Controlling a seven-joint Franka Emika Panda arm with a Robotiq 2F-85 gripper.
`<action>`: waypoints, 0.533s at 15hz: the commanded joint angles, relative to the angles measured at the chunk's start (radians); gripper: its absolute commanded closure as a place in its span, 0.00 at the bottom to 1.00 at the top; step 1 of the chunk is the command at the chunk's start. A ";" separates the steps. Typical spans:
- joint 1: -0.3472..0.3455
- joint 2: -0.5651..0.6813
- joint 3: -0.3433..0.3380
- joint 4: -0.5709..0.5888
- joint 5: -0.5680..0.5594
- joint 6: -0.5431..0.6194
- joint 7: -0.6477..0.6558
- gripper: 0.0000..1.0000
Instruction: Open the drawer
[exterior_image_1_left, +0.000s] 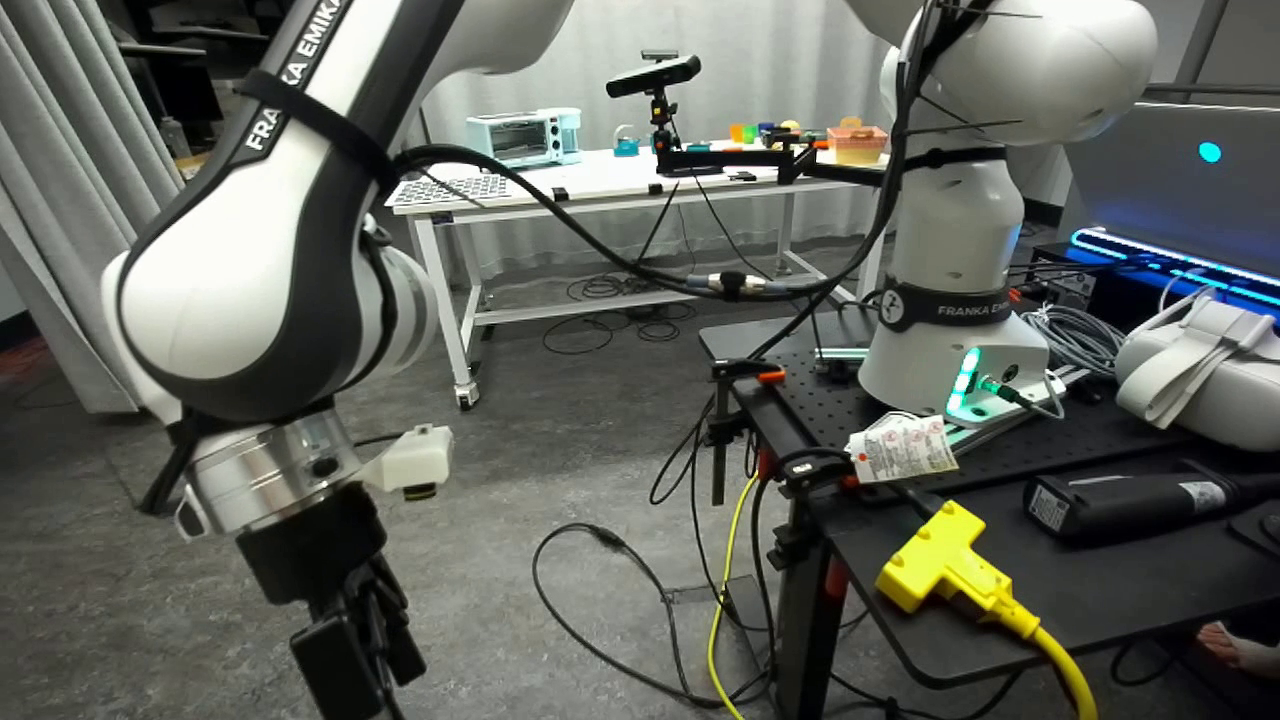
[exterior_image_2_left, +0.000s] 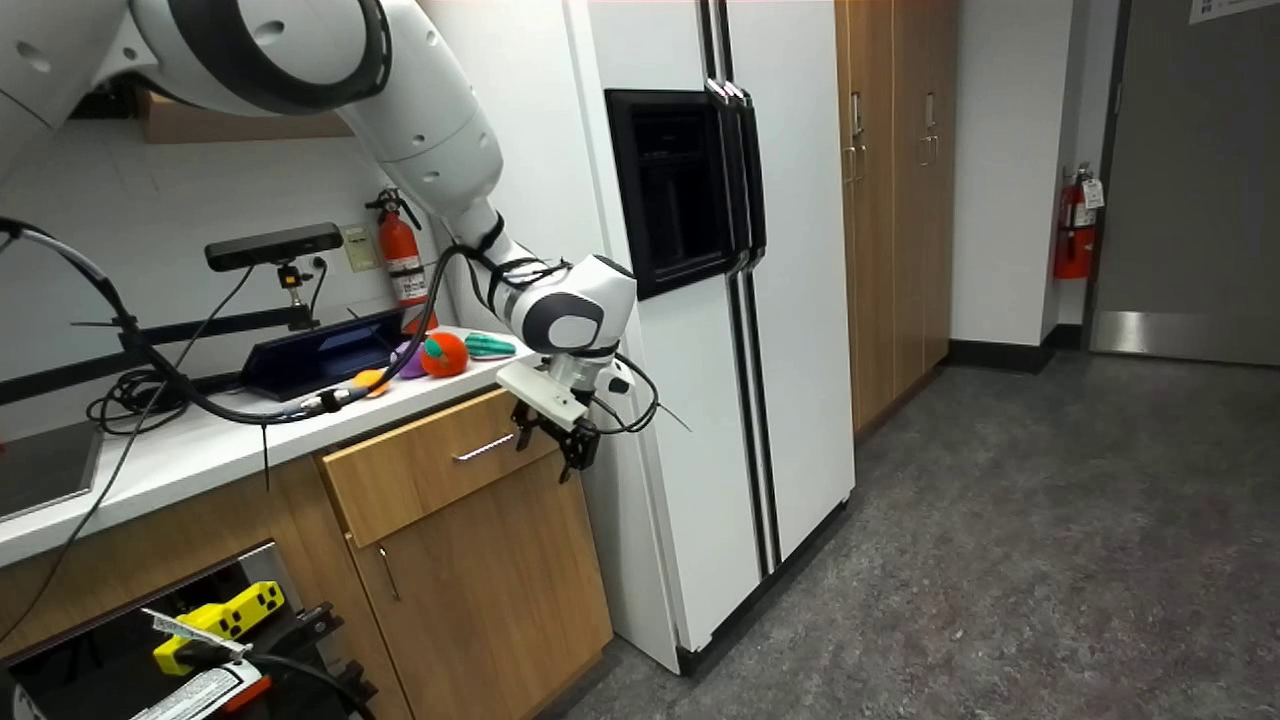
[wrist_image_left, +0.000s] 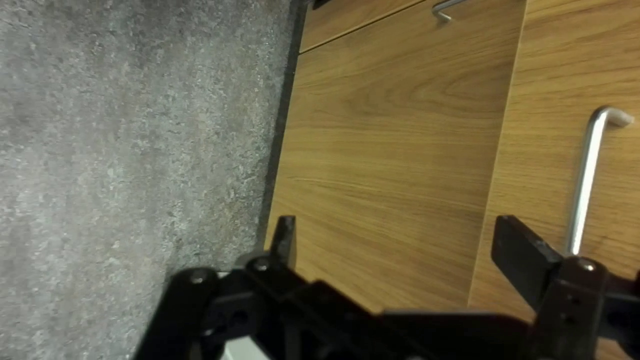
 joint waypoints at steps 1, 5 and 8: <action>-0.015 -0.128 -0.029 -0.131 0.010 0.044 0.004 0.00; 0.005 -0.264 -0.036 -0.231 -0.004 0.087 0.006 0.00; 0.030 -0.354 -0.021 -0.275 -0.003 0.103 -0.010 0.35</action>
